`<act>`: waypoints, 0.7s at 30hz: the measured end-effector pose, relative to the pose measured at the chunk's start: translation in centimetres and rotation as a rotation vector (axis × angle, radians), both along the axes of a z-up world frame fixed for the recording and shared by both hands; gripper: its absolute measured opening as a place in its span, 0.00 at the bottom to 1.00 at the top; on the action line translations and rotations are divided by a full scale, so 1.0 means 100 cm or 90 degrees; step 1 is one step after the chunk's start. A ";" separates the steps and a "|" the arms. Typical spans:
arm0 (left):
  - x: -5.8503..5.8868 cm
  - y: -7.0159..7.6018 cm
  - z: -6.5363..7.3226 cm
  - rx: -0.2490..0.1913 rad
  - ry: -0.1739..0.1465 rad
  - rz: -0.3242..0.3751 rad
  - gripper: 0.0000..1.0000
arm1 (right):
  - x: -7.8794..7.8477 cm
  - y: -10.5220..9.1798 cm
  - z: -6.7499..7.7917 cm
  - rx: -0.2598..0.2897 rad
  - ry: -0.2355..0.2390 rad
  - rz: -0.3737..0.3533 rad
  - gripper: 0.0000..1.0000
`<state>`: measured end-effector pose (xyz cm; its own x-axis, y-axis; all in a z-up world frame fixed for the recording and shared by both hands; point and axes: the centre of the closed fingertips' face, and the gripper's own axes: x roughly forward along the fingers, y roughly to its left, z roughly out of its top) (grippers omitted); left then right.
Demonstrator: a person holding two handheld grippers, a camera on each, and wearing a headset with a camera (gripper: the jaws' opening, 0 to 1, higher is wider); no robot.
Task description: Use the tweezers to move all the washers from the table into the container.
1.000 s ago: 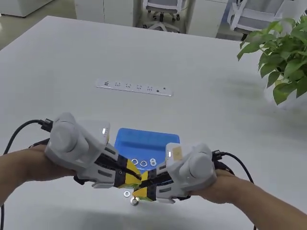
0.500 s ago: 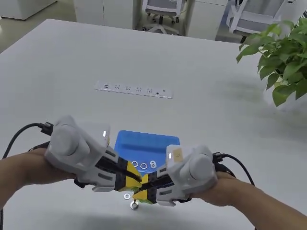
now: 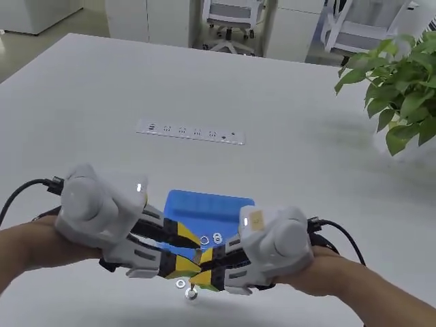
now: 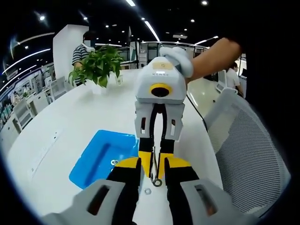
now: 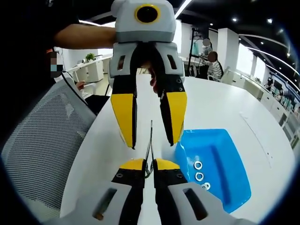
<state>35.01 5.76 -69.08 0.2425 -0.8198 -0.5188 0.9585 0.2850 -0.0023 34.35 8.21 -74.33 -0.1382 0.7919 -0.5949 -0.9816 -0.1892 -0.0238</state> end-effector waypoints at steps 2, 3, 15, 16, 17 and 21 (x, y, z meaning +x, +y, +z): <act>0.000 0.003 0.002 -0.015 0.010 0.020 0.31 | 0.001 0.000 0.004 0.005 -0.002 -0.002 0.07; 0.001 0.004 0.002 -0.018 0.008 0.025 0.36 | 0.002 0.000 0.007 0.006 -0.004 -0.001 0.07; -0.003 0.017 0.001 -0.047 0.018 0.086 0.68 | 0.007 -0.004 0.026 0.008 -0.015 0.001 0.07; -0.003 0.018 0.001 -0.049 0.021 0.093 0.70 | 0.008 -0.005 0.028 0.008 -0.017 0.001 0.07; -0.003 0.019 0.001 -0.050 0.018 0.096 0.73 | 0.009 -0.005 0.030 0.007 -0.017 0.001 0.07; -0.001 0.023 0.003 -0.058 0.010 0.124 0.83 | 0.014 -0.006 0.038 0.008 -0.017 -0.003 0.07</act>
<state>34.95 8.08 -68.78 0.3932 -0.8019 -0.4498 0.8853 0.4623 -0.0503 35.77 7.61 -70.55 -0.1182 0.8003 -0.5879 -0.9817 -0.1834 -0.0523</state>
